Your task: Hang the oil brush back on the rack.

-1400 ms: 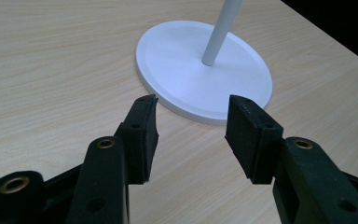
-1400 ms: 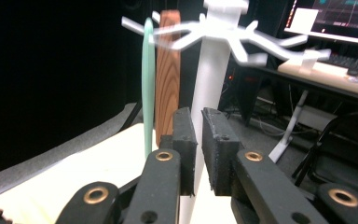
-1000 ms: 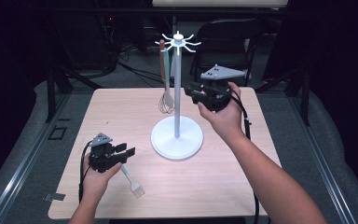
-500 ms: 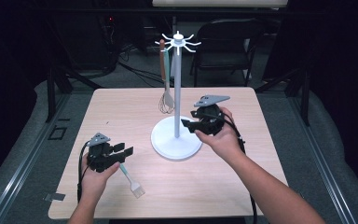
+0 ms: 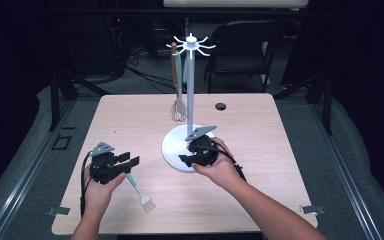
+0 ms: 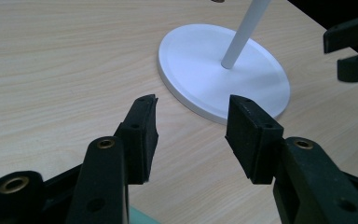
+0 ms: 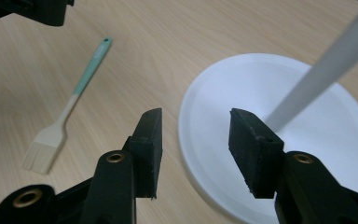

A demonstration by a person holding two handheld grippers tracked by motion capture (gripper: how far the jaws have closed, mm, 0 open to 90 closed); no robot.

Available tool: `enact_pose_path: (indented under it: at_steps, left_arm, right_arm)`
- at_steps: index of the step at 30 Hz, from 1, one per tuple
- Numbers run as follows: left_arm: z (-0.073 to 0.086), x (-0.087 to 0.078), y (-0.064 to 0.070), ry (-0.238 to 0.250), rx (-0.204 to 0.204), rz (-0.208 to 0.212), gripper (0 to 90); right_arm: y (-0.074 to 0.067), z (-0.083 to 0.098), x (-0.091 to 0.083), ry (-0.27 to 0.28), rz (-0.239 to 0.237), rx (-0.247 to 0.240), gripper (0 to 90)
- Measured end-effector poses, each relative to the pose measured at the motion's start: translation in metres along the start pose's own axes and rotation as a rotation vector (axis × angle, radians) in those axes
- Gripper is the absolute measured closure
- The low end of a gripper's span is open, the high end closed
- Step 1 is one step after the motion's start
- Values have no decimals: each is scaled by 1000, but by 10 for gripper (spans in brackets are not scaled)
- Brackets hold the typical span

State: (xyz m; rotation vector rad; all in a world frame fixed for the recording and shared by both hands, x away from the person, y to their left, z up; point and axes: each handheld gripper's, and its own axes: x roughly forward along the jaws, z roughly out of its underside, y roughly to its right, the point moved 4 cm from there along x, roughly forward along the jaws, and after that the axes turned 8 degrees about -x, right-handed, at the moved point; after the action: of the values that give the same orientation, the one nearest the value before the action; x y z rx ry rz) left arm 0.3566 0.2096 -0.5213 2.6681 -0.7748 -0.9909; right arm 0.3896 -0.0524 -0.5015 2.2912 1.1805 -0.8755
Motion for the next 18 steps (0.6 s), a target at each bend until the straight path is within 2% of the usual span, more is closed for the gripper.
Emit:
enact_pose_path:
  at_steps: [6,11,14,18]
  left_arm:
    - [0,-4,-2,10,-5,-7,529]
    - [4,-8,-4,10,-8,-23,529]
    - [7,-12,-6,10,-11,-32,529]
    - [9,-17,-8,18,-20,-45,529]
  right_arm:
    - [-19,-3,23,-18,-49,7,574]
    - [-30,-8,38,-23,-59,11,576]
    - [-35,-8,50,-38,-62,-14,596]
    - [-44,-8,66,-54,-92,-3,636]
